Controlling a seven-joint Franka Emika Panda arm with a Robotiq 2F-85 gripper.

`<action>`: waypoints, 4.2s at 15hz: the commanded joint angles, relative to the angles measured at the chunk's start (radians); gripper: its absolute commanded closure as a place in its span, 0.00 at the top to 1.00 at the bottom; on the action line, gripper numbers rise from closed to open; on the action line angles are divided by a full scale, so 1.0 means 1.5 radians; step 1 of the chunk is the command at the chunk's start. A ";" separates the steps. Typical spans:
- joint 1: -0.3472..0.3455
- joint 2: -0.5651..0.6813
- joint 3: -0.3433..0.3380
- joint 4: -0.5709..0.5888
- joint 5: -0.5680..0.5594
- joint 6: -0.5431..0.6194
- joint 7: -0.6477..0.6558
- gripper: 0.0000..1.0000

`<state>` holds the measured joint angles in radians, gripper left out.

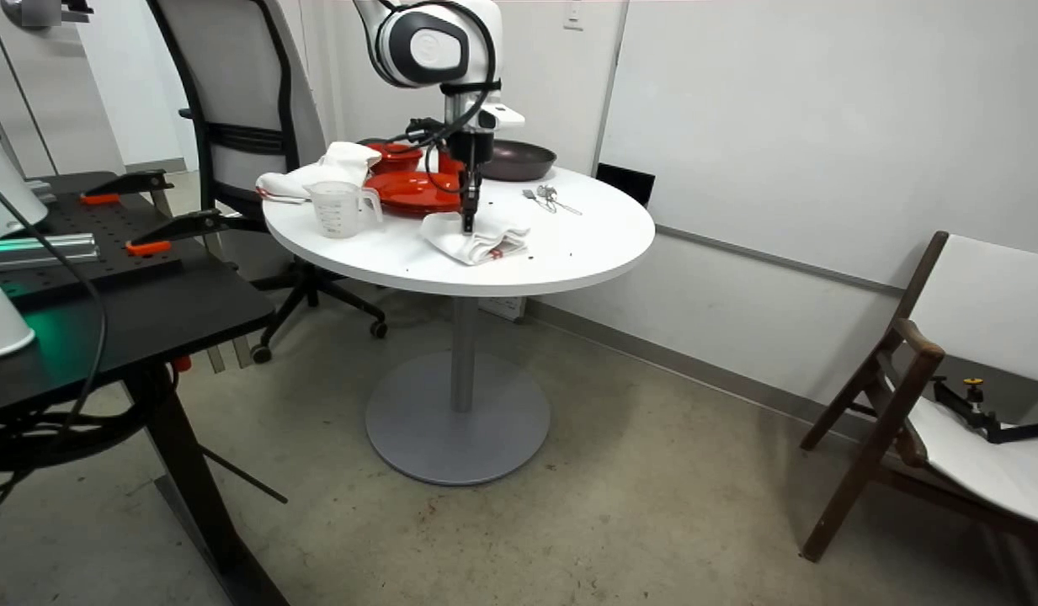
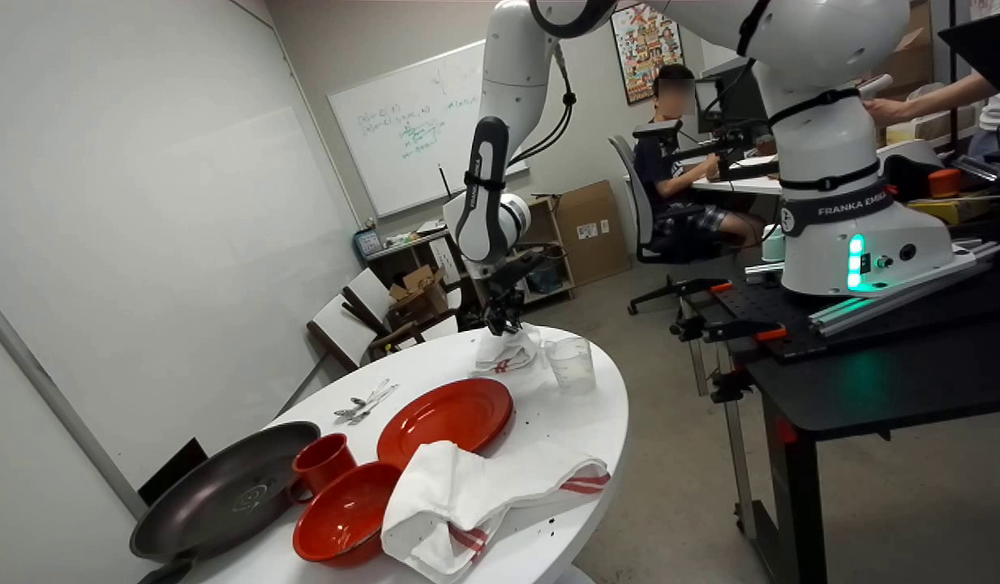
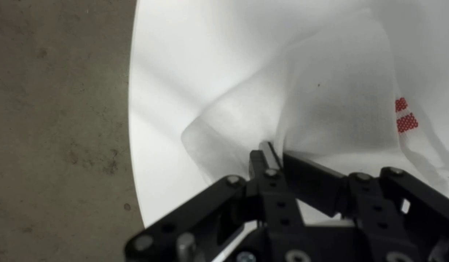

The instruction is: Use the towel on the right to wipe the countertop

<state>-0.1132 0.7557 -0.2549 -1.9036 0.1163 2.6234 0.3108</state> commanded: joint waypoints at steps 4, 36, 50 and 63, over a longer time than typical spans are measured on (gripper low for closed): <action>0.002 -0.012 0.036 -0.006 0.008 0.005 -0.002 0.01; -0.045 -0.030 0.033 -0.013 0.064 -0.017 0.017 0.01; -0.036 -0.063 0.083 -0.107 0.041 -0.007 -0.106 0.01; -0.042 -0.064 0.048 -0.096 -0.017 -0.018 -0.141 0.01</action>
<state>-0.1756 0.6780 -0.1693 -2.0441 0.1212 2.6158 0.1090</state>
